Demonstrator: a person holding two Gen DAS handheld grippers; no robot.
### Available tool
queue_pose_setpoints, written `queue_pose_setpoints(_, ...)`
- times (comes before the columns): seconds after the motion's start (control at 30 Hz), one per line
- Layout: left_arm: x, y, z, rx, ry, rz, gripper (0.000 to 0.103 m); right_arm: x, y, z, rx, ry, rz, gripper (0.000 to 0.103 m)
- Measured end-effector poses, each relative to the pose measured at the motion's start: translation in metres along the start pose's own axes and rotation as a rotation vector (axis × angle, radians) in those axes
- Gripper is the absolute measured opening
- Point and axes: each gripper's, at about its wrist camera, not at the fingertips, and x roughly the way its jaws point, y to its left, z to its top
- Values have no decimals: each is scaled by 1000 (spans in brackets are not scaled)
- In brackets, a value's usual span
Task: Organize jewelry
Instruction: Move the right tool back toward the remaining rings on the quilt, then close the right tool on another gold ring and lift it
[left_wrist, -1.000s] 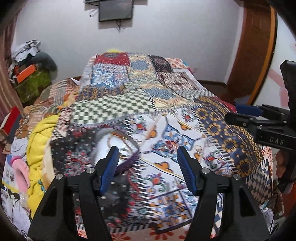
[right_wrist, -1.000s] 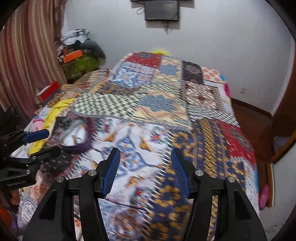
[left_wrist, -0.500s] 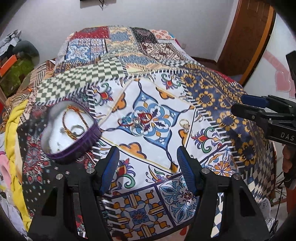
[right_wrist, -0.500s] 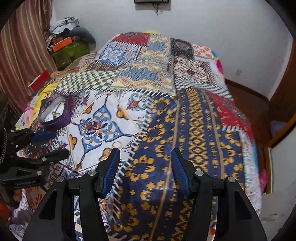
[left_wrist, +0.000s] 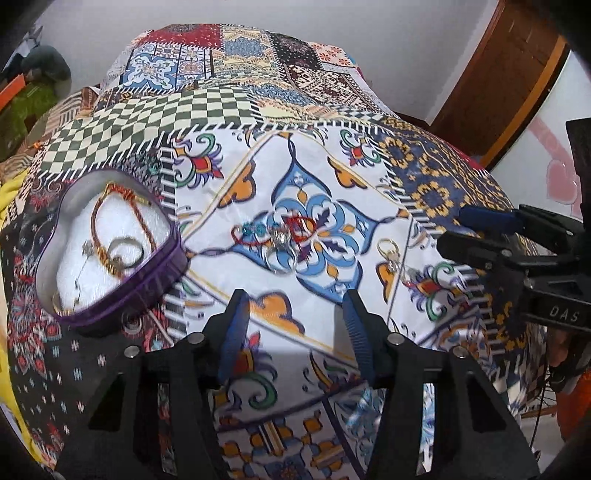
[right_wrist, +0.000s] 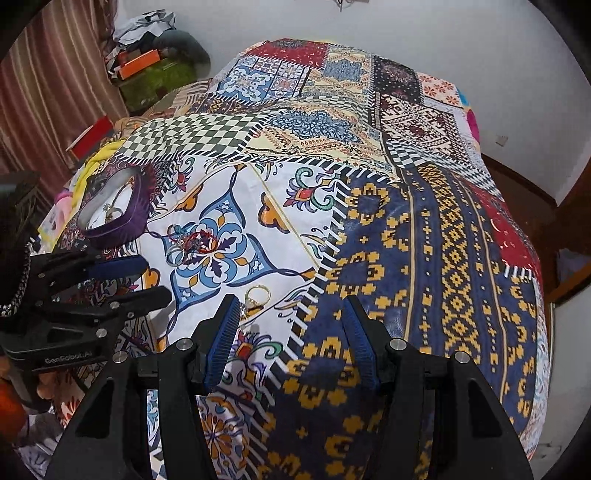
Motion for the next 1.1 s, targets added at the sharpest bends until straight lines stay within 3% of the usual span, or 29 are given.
queue_pose_setpoints(0.13,6,1,8,2,-18,10,49,4,-8,7,26,3,1,53)
queue_pose_setpoints(0.27,13,4,16,8,-19,30,39,9,-14,16,30,23,15,53)
queue_pose_setpoints(0.63,25,8,22,23,-25,14,24,38,18,16,-119,123,-6,53)
queue_pose_setpoints(0.83,23,7,20,28,-25,15,20,43,18,16,-114,153,-7,28)
queue_pose_setpoints(0.97,18,2,17,51,-29,32,20,46,24,15,-149,167,2,17)
queue_pose_setpoints(1.1,8,0,11,53,-38,27,20,45,20,16,-121,185,37,17)
